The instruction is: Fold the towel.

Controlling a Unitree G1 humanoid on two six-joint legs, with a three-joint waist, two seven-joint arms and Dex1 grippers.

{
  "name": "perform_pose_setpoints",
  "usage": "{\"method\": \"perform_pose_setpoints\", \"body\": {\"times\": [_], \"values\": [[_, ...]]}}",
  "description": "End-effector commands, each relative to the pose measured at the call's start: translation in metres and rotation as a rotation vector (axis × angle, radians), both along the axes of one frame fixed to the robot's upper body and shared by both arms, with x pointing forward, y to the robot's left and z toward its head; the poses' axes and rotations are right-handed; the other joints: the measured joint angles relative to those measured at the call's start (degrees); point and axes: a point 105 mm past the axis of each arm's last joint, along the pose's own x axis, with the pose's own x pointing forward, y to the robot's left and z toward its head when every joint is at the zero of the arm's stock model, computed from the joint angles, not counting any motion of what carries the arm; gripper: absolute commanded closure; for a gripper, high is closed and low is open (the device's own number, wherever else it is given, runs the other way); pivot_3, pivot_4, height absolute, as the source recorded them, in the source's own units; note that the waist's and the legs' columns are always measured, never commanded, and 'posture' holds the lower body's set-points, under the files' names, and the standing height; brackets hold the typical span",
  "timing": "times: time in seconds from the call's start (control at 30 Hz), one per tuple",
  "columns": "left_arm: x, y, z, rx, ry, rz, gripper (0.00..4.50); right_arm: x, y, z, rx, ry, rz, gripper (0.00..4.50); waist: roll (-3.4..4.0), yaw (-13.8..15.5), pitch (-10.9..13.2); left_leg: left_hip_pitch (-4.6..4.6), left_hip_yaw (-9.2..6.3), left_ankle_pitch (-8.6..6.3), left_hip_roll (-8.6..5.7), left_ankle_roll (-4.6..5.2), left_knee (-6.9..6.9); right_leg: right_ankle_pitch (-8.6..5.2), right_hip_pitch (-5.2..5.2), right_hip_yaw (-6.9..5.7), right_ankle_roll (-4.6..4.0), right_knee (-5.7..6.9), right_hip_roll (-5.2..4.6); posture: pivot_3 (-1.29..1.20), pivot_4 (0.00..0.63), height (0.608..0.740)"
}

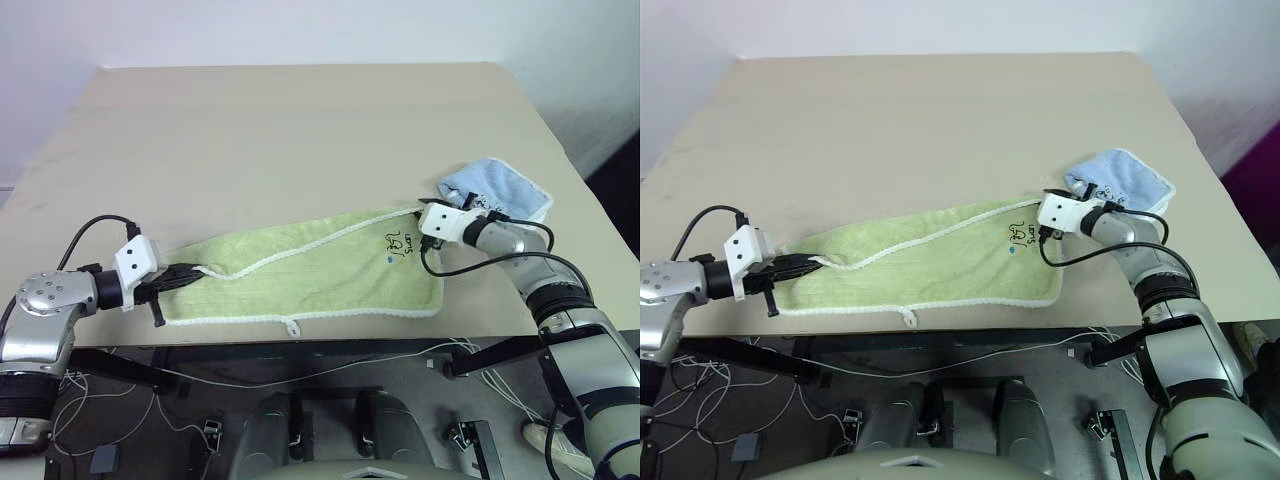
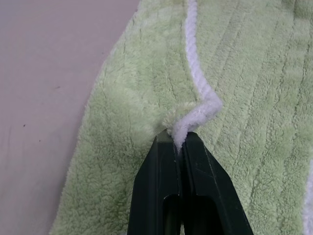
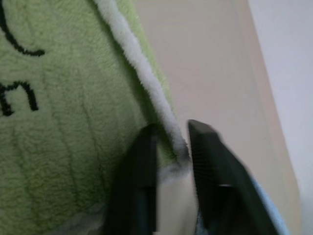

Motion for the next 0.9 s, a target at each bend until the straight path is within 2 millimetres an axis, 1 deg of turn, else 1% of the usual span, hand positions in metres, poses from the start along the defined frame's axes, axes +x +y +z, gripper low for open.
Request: {"method": "perform_pose_setpoints", "body": {"times": [0.03, 0.17, 0.23, 0.37, 0.43, 0.5, 0.67, 0.73, 0.8, 0.83, 0.87, 0.9], "values": [[0.0, 0.001, 0.009, -0.004, -0.04, 0.006, 4.5, 0.003, 0.001, 0.016, 0.001, -0.042, 0.018, 4.48, 0.0, 0.0, 0.0, 0.0, 0.0, 0.0, 0.0, 0.0, 0.0, 0.0, 0.0, 0.0, 0.0, 0.0, 0.0, 0.0, 0.15, 0.74], [0.002, 0.001, 0.01, -0.014, -0.045, 0.016, 4.5, 0.003, -0.003, 0.019, -0.011, -0.055, 0.011, 4.48, 0.0, 0.01, 0.0, 0.0, 0.0, 0.0, 0.0, 0.0, 0.0, 0.0, 0.0, 0.0, 0.0, 0.0, 0.0, 0.0, 0.15, 0.74], [0.006, 0.003, 0.014, -0.047, -0.065, 0.046, 4.5, 0.004, -0.005, 0.026, -0.01, -0.079, 0.005, 4.48, 0.0, 0.02, 0.0, 0.0, 0.0, 0.0, 0.0, 0.0, 0.0, 0.0, 0.0, 0.0, 0.0, 0.0, 0.0, 0.0, 0.15, 0.74], [0.017, 0.006, 0.027, -0.168, -0.107, 0.119, 4.5, 0.006, -0.007, 0.042, 0.014, -0.116, 0.003, 4.48, 0.0, 0.06, 0.0, 0.0, -0.01, 0.0, 0.0, 0.0, 0.0, 0.0, 0.0, 0.0, 0.0, 0.01, 0.0, 0.0, 0.15, 0.74], [0.036, 0.013, 0.05, -0.298, -0.169, 0.208, 4.5, 0.01, -0.009, 0.064, 0.034, -0.162, -0.007, 4.48, 0.04, 0.27, 0.03, 0.0, -0.02, 0.01, 0.0, -0.01, 0.01, 0.0, 0.0, 0.0, 0.0, 0.01, 0.0, 0.0, 0.15, 0.74], [0.052, 0.019, 0.071, -0.39, -0.23, 0.278, 4.5, 0.014, -0.011, 0.085, 0.049, -0.205, -0.018, 4.48, 0.01, 0.31, 0.05, 0.0, -0.03, 0.02, -0.02, -0.01, 0.04, 0.01, 0.02, -0.01, 0.02, 0.03, -0.01, 0.0, 0.15, 0.74], [0.089, 0.026, 0.116, -0.56, -0.334, 0.389, 4.5, 0.025, -0.013, 0.135, 0.082, -0.302, -0.051, 4.48, 0.01, 0.14, 0.04, 0.03, -0.01, 0.03, -0.03, 0.0, 0.05, 0.01, 0.07, -0.01, 0.03, 0.03, 0.01, 0.0, 0.15, 0.74], [0.102, 0.028, 0.134, -0.609, -0.376, 0.434, 4.5, 0.027, -0.011, 0.159, 0.098, -0.352, -0.054, 4.48, 0.0, 0.11, 0.04, 0.04, 0.0, 0.03, -0.03, 0.0, 0.03, 0.01, 0.08, -0.01, 0.03, 0.0, 0.02, 0.0, 0.15, 0.74], [0.111, 0.03, 0.154, -0.632, -0.422, 0.46, 4.5, 0.026, -0.008, 0.187, 0.124, -0.41, -0.045, 4.48, -0.01, 0.01, 0.05, 0.04, 0.04, 0.03, -0.03, 0.0, 0.04, 0.01, 0.08, -0.01, 0.04, -0.01, 0.02, 0.0, 0.15, 0.74], [0.113, 0.031, 0.161, -0.635, -0.438, 0.465, 4.5, 0.025, -0.007, 0.196, 0.134, -0.427, -0.04, 4.48, -0.02, -0.02, 0.06, 0.04, 0.1, 0.03, -0.03, 0.0, 0.03, 0.01, 0.08, -0.01, 0.04, -0.01, 0.02, 0.0, 0.15, 0.74], [0.112, 0.035, 0.173, -0.641, -0.464, 0.465, 4.5, 0.021, -0.006, 0.21, 0.149, -0.451, -0.017, 4.48, -0.02, -0.04, 0.07, 0.03, 0.14, 0.03, -0.03, 0.0, 0.03, 0.0, 0.08, -0.01, 0.05, -0.02, 0.02, 0.0, 0.15, 0.74], [0.11, 0.038, 0.182, -0.641, -0.483, 0.461, 4.5, 0.016, -0.005, 0.22, 0.164, -0.464, 0.007, 4.48, -0.02, -0.04, 0.08, 0.03, 0.18, 0.03, -0.03, 0.0, 0.02, 0.0, 0.07, 0.0, 0.05, -0.02, 0.02, 0.0, 0.15, 0.74]]}}
